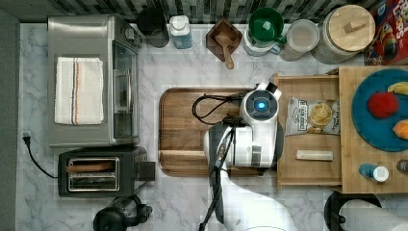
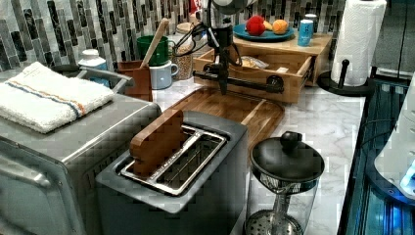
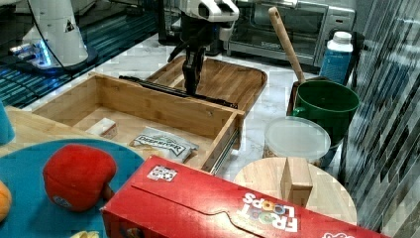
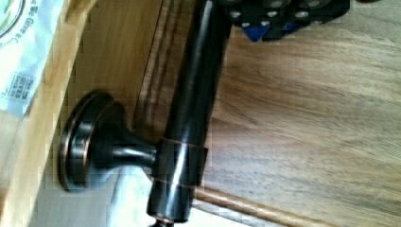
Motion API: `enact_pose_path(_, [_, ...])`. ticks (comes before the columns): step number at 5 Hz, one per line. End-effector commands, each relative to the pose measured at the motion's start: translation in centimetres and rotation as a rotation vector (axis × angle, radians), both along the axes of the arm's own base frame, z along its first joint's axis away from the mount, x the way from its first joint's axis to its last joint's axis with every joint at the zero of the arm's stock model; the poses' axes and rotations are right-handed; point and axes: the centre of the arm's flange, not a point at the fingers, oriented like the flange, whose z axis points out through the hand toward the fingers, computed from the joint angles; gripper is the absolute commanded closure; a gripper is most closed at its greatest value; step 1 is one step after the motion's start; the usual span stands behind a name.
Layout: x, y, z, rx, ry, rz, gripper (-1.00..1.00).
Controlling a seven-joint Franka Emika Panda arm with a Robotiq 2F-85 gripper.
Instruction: Close the drawer.
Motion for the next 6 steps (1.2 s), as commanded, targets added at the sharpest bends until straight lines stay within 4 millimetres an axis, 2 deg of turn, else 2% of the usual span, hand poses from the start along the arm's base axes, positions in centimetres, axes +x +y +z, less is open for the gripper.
enact_pose_path(1, [3.0, -11.2, 5.7, -0.042, -0.071, -0.055, 1.00])
enact_pose_path(2, [3.3, -16.1, 5.2, -0.043, -0.097, -0.052, 1.00])
enact_pose_path(4, [1.9, -23.3, 6.0, -0.038, -0.116, -0.096, 1.00])
enact_pose_path(5, [1.0, -27.1, 7.6, -0.040, -0.100, -0.110, 1.00])
enact_pose_path(6, [0.5, -29.9, 9.4, -0.070, -0.088, -0.087, 1.00])
